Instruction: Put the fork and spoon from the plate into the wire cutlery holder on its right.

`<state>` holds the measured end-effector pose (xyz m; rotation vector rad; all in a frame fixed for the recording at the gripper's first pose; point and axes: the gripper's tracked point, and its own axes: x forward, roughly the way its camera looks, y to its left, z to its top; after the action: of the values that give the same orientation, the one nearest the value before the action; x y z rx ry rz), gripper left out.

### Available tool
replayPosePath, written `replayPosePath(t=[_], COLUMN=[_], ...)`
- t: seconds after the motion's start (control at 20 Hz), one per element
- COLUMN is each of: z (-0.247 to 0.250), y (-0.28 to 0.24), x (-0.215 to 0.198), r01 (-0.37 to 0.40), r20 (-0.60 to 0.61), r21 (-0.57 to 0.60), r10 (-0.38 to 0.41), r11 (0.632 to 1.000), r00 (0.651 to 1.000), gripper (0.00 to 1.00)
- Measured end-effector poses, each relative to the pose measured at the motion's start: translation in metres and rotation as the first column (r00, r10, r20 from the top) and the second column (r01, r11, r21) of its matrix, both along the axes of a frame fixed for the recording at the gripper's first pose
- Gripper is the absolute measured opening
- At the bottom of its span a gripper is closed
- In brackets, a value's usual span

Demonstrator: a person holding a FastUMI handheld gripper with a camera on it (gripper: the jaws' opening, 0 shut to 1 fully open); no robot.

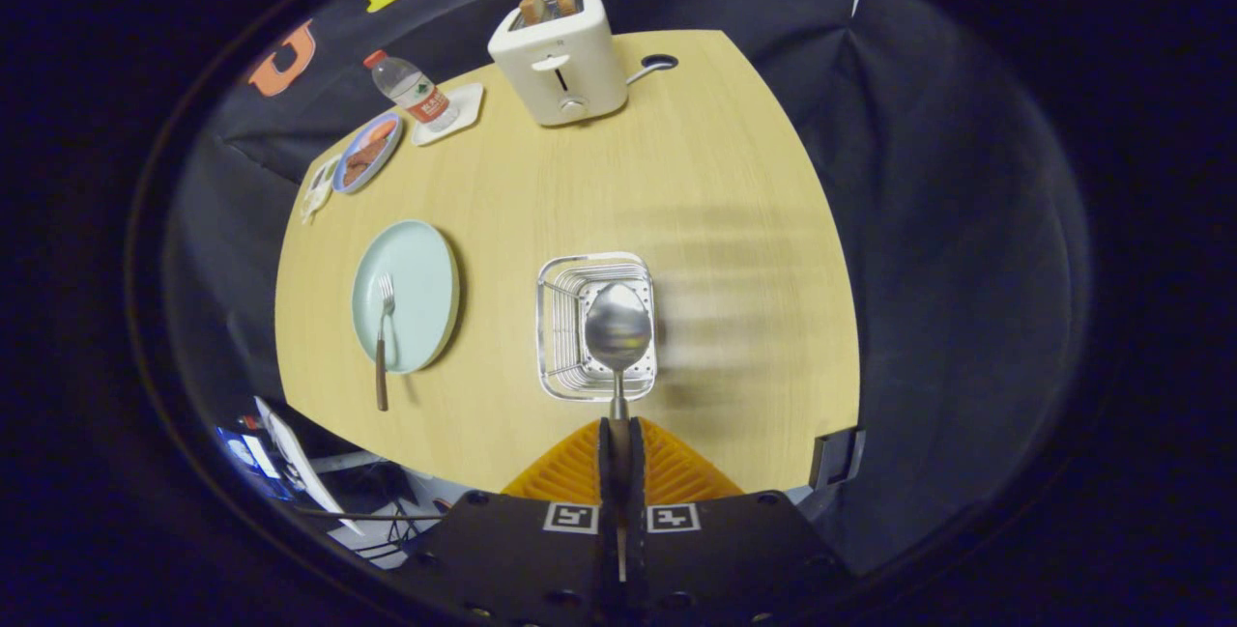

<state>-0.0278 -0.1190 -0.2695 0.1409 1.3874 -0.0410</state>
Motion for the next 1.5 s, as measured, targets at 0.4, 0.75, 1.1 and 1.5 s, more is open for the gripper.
replayPosePath(t=[0.4,0.75,1.1,1.5], z=[-0.003,0.017,0.068,0.086], y=[0.008,0.020,0.058,0.145], x=[0.008,0.023,0.049,0.053], r01=[0.025,-0.002,-0.129,-0.188], r20=[0.022,0.143,0.418,0.589], r21=[0.024,0.012,-0.077,-0.063], r10=[-0.025,0.001,0.149,0.188], r11=[0.999,1.000,0.989,0.980], r00=[0.999,0.990,0.896,0.786], gripper=[0.08,0.27,0.73,0.97])
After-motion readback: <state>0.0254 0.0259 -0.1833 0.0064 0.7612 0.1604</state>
